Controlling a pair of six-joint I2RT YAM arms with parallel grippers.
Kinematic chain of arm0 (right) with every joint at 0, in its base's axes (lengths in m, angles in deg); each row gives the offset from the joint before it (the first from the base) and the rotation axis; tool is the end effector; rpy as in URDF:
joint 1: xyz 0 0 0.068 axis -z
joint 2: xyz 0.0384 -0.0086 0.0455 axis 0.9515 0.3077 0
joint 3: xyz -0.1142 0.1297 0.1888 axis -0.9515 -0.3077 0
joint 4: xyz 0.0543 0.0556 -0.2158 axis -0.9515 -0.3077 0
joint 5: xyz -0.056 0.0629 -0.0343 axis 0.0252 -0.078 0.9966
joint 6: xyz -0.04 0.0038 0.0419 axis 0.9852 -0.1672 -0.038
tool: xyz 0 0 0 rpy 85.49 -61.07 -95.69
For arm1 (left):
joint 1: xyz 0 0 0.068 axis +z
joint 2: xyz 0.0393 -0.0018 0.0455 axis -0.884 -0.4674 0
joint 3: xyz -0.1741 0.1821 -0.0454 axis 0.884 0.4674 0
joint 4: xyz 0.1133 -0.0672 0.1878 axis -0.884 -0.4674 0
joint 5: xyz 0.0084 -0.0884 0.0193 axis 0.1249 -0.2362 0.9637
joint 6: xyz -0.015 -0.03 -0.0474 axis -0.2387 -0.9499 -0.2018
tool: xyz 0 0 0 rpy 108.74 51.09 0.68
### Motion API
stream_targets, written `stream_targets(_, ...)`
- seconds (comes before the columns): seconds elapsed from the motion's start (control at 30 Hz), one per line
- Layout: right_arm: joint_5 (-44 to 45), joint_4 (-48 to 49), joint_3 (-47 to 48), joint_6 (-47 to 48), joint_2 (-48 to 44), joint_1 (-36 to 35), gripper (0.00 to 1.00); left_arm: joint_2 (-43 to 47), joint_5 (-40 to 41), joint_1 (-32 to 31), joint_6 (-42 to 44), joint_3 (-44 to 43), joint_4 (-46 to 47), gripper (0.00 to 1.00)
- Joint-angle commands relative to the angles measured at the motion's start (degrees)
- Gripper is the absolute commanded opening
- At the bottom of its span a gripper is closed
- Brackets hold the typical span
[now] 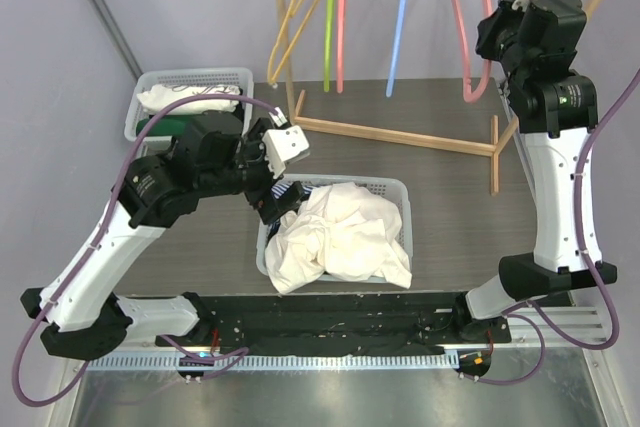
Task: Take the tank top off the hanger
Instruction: Place the hanger at the clothesline.
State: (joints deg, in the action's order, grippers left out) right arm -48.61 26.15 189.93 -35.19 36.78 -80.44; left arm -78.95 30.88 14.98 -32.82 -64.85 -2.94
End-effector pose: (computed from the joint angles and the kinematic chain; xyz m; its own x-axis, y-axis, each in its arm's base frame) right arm 0.2485 0.0265 0.5251 -0.0746 0.1680 -0.9830 0.1083 0.9812 0.1595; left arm 0.1175 -0.1374 0.4357 -0.1426 0.5252 -0.8389 0.8882 0.4419 0.1257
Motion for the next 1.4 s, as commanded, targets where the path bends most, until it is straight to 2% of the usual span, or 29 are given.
stream_targets(0.0, -2.2, 5.0, -0.2, -1.7, -0.2, 0.6, 0.01, 1.5, 2.0, 0.0, -1.4, 0.2, 0.9, 1.00)
stream_targets(0.7, -6.3, 6.6, -9.0, -2.7, -1.9, 1.7, 0.01, 1.7, 4.6, 0.2, -1.6, 1.3, 2.0, 1.00)
stream_targets(0.73, -6.5, 6.2, -9.2, -2.8, -2.1, 1.7, 0.04, 1.7, 4.9, 0.3, -1.7, 1.4, 2.2, 1.00)
stream_targets(0.77, -6.6, 5.9, -9.3, -3.1, -2.7, 1.7, 0.29, 1.7, 5.1, 0.4, -1.8, 1.4, 2.5, 1.00)
stream_targets(0.8, -6.0, 5.3, -9.7, -3.1, -3.3, 1.7, 0.45, 1.8, 6.1, 0.6, -1.9, 2.1, 2.7, 1.00)
stream_targets(0.83, -5.5, 5.3, -11.0, -3.1, -3.8, 1.8, 0.54, 2.0, 6.9, 0.7, -1.9, 2.6, 3.3, 1.00)
stream_targets(0.87, -4.9, 5.2, -11.8, -3.1, -4.6, 1.8, 0.78, 2.2, 8.0, 0.9, -2.2, 3.2, 4.2, 1.00)
stream_targets(0.97, -2.7, 5.1, -16.2, -3.4, -9.5, 1.7, 1.00, 2.9, 12.4, 2.2, -2.2, 6.9, 6.2, 1.00)
stream_targets(1.1, -2.3, 5.7, -23.2, -4.3, -19.2, 1.7, 1.00, 4.3, 12.7, 5.6, -2.8, 13.6, 8.2, 1.00)
stream_targets(1.23, -5.4, 1.2, -30.0, -4.7, -29.2, 1.6, 1.00, 4.7, 9.7, 10.1, -2.0, 19.2, 9.0, 1.00)
stream_targets(1.37, -0.2, -0.7, -39.6, -5.8, -36.6, 1.7, 1.00, 4.4, 8.5, 13.1, -0.8, 25.3, 9.9, 1.00)
